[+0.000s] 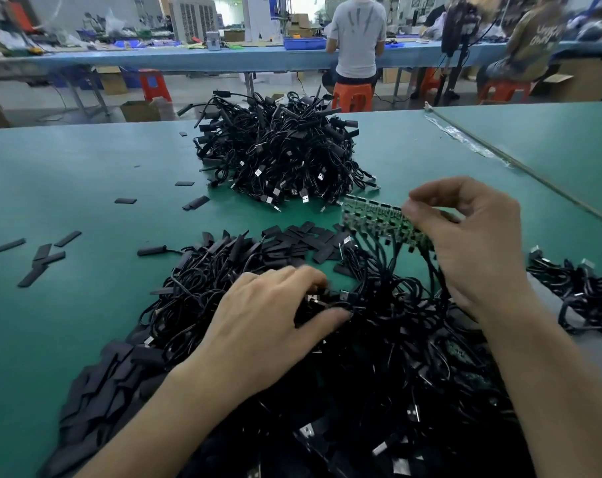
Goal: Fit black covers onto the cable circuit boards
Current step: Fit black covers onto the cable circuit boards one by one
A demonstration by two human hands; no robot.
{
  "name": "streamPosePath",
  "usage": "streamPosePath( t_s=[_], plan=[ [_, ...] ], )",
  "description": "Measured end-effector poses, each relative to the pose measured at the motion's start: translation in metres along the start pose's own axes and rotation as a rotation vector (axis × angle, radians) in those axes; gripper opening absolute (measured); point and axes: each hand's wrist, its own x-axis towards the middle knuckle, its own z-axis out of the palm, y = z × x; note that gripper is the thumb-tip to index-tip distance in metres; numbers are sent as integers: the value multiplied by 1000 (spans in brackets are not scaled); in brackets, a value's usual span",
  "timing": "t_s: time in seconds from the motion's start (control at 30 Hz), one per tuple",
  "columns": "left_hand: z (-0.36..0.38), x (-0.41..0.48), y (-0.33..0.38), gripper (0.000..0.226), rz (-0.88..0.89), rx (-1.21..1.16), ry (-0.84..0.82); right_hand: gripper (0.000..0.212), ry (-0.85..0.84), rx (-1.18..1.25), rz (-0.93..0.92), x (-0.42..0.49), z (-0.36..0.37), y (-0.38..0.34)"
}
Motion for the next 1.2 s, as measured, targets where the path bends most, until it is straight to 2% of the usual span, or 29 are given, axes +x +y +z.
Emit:
streamPosePath(
  t_s=[0.1, 0.17, 0.27, 0.37, 0.47, 0.6, 0.7, 0.8, 0.9, 1.03, 1.2],
  plan=[
    [-1, 3, -3, 40, -139, -404, 195, 16, -205, 385, 98, -3, 0, -5],
    [-6, 6, -5, 27, -194, -618, 249, 14, -331, 480, 117, -5, 1, -6],
    [-10, 8, -5, 16, -156, -776, 251, 16, -477, 497, 106, -8, 3, -6],
    [-11, 9, -5, 7, -128, -866, 259, 15, -511, 340, 59, -9, 4, -10],
    [-11, 9, -5, 6, -128, -857, 215, 17, -495, -19, -75, -14, 5, -21],
    [-14, 8, -3, 7, -89, -820, 171, 40, -531, -444, -259, -19, -4, -45],
    [-17, 7, -5, 10, 4, -807, 122, 28, -497, -649, -316, -23, -9, -65],
    [-19, 5, -2, 18, 56, -746, 84, 15, -593, -699, -302, -27, -3, -73],
    [-20, 6, 0, 11, 54, -699, 162, 13, -591, -653, -271, -27, 0, -68],
    [-23, 6, -1, 18, 18, -925, 189, 9, -644, -511, -219, -24, 3, -59],
    [-23, 7, -5, 22, 19, -1003, 159, 7, -812, -364, -163, -21, 5, -50]
  ],
)
